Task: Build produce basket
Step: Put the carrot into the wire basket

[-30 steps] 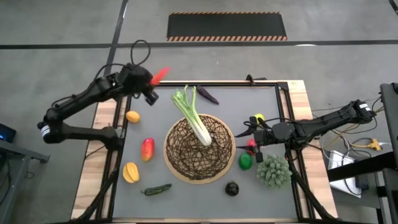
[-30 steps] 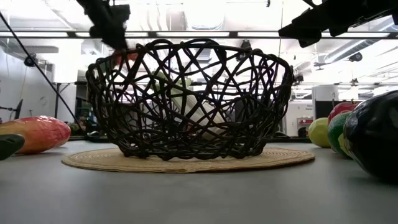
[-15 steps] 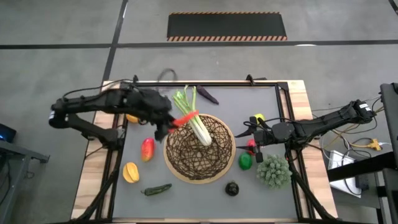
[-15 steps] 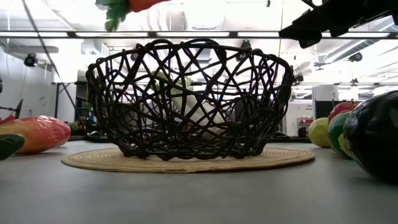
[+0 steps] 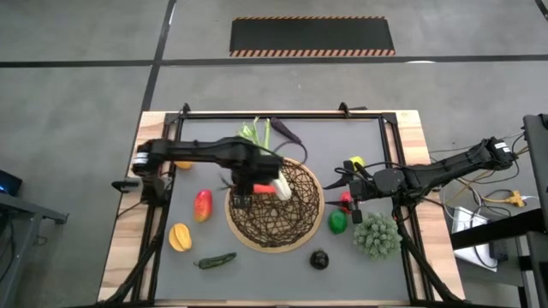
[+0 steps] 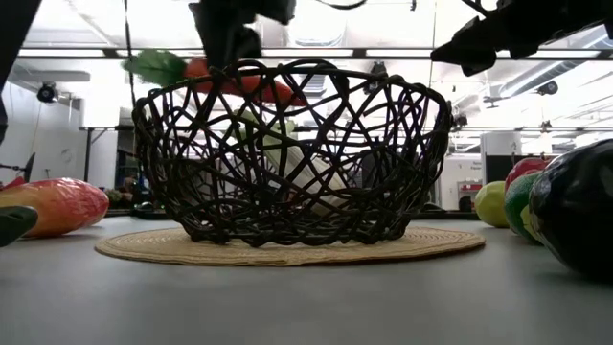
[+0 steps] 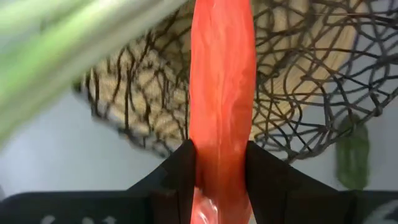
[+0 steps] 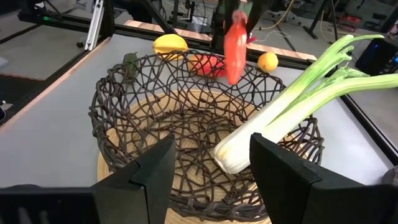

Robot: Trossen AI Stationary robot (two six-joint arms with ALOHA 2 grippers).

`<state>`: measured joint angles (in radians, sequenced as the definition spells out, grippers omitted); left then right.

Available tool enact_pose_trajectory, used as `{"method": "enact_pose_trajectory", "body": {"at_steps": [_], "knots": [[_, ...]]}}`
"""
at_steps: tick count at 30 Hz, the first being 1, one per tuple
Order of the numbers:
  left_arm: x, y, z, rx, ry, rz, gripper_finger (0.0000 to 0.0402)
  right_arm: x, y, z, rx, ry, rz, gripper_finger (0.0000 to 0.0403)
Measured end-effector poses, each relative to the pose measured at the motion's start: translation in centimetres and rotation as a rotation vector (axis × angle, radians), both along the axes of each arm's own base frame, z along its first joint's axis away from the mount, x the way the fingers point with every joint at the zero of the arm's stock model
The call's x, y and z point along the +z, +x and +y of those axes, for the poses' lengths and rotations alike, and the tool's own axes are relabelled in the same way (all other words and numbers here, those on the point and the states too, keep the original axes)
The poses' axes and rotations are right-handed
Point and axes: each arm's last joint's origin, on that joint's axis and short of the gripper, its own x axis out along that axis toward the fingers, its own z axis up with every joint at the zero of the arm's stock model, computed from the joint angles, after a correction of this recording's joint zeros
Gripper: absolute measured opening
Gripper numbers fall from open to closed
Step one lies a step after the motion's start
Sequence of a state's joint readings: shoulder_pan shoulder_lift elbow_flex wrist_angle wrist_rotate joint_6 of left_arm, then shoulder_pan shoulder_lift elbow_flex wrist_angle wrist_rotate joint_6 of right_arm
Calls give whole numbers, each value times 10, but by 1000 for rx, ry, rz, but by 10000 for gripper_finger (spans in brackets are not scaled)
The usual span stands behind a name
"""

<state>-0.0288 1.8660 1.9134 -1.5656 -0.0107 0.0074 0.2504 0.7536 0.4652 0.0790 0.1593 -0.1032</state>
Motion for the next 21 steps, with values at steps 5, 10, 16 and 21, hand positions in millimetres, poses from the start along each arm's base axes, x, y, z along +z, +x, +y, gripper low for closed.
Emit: {"method": "enact_pose_trajectory", "body": {"at_steps": [5,10,16,21], "knots": [[-14,18,1,-102,29,34,95,-1,0,0,0,-6,15,190],[-21,22,2,-160,65,57,95,-2,-1,0,0,-7,20,190],[-29,27,0,-229,128,35,95,-2,-1,0,0,-7,21,190],[-34,30,-3,-253,174,30,95,-2,-1,0,0,-8,21,190]]}}
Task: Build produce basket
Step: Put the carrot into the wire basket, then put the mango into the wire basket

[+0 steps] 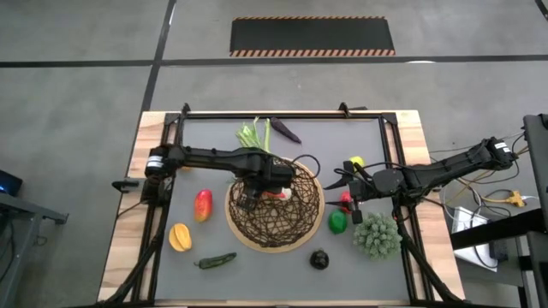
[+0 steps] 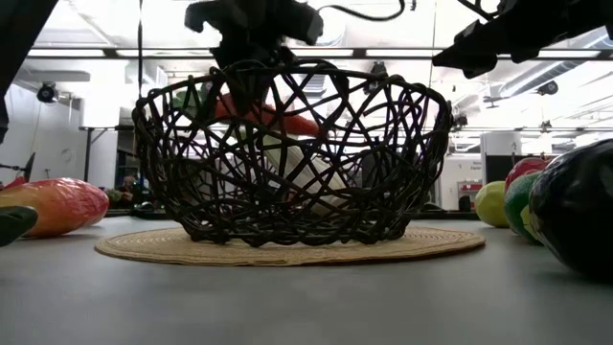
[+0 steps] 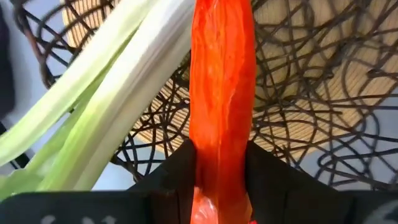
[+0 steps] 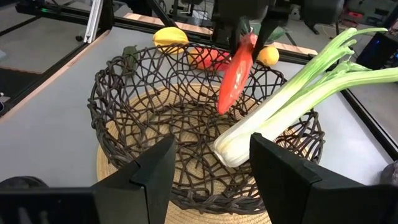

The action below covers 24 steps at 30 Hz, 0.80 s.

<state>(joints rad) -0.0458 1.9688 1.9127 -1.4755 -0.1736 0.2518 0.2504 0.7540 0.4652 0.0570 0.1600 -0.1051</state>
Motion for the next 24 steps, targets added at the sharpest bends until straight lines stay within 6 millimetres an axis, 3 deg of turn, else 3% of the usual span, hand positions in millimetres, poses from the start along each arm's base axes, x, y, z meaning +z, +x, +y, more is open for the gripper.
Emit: {"method": "enact_pose_trajectory", "body": {"at_steps": [13,24], "knots": [[-23,-3,0,-28,30,80,157,-1,0,0,-2,7,3,190],[-21,-2,1,-18,48,58,162,-1,0,0,-5,15,4,190]]}}
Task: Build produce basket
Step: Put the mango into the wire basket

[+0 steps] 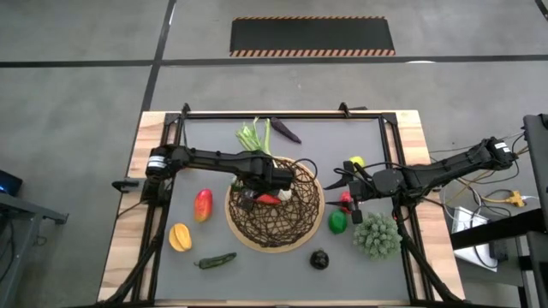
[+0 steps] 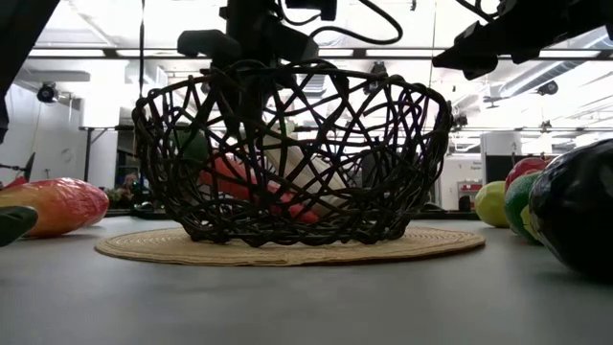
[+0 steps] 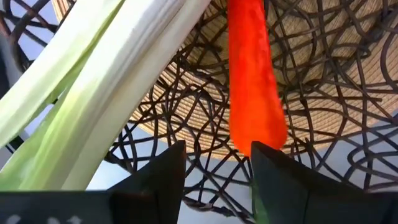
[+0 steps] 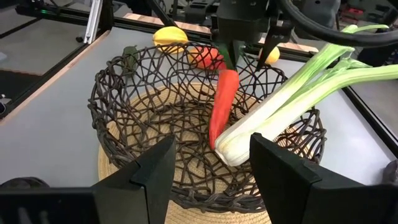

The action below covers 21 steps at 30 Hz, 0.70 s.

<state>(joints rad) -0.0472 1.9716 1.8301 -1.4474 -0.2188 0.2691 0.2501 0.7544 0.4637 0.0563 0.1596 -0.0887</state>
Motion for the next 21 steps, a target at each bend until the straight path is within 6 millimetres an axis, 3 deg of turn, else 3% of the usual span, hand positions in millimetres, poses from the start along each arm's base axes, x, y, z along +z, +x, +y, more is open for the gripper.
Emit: {"method": "enact_pose_trajectory", "body": {"at_steps": [11,21], "knots": [[28,-2,-8,83,-12,-121,163,0,0,0,0,2,1,190],[64,-19,-43,328,-100,-288,163,0,0,0,-1,3,1,190]]}}
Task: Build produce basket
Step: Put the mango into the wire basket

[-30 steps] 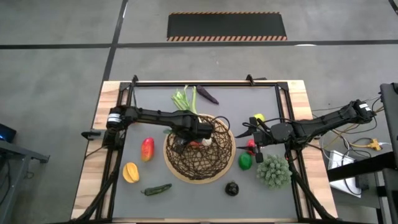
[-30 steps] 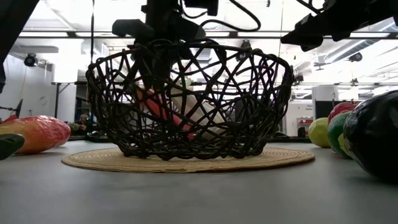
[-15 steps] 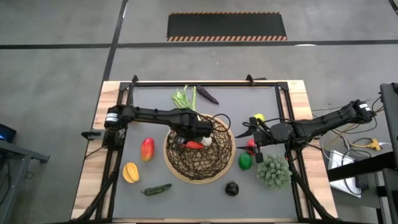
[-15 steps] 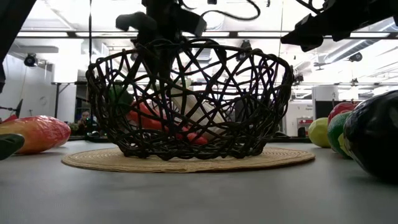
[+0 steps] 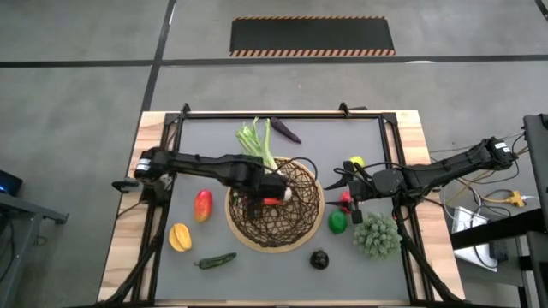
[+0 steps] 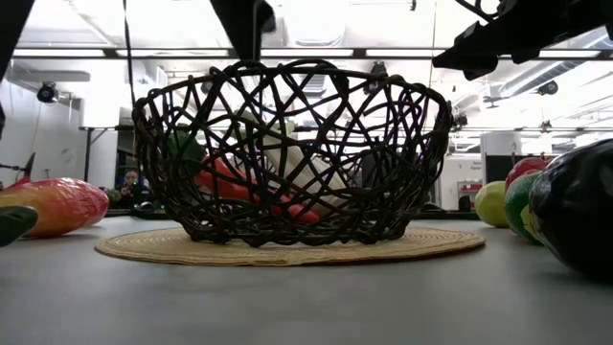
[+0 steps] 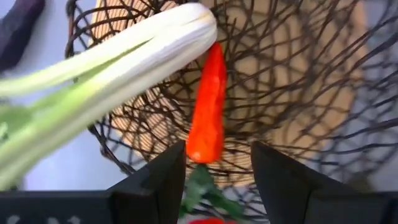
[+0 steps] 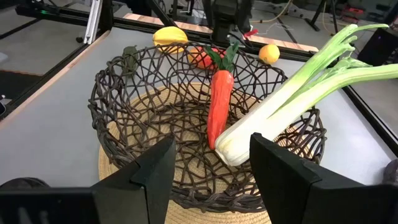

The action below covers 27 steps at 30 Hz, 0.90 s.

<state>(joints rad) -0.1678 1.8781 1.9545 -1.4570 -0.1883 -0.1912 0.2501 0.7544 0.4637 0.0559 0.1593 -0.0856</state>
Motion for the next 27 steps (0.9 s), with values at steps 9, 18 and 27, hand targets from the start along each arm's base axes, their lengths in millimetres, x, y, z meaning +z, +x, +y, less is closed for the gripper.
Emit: {"method": "enact_pose_trajectory", "body": {"at_steps": [9,18,27], "knots": [[17,-35,-47,354,-142,-112,163,-1,0,0,-2,9,2,190],[4,-60,-86,674,-214,-107,163,-2,0,0,-1,5,5,190],[-26,-75,-82,764,-85,2,163,-2,0,0,3,-5,4,190]]}}
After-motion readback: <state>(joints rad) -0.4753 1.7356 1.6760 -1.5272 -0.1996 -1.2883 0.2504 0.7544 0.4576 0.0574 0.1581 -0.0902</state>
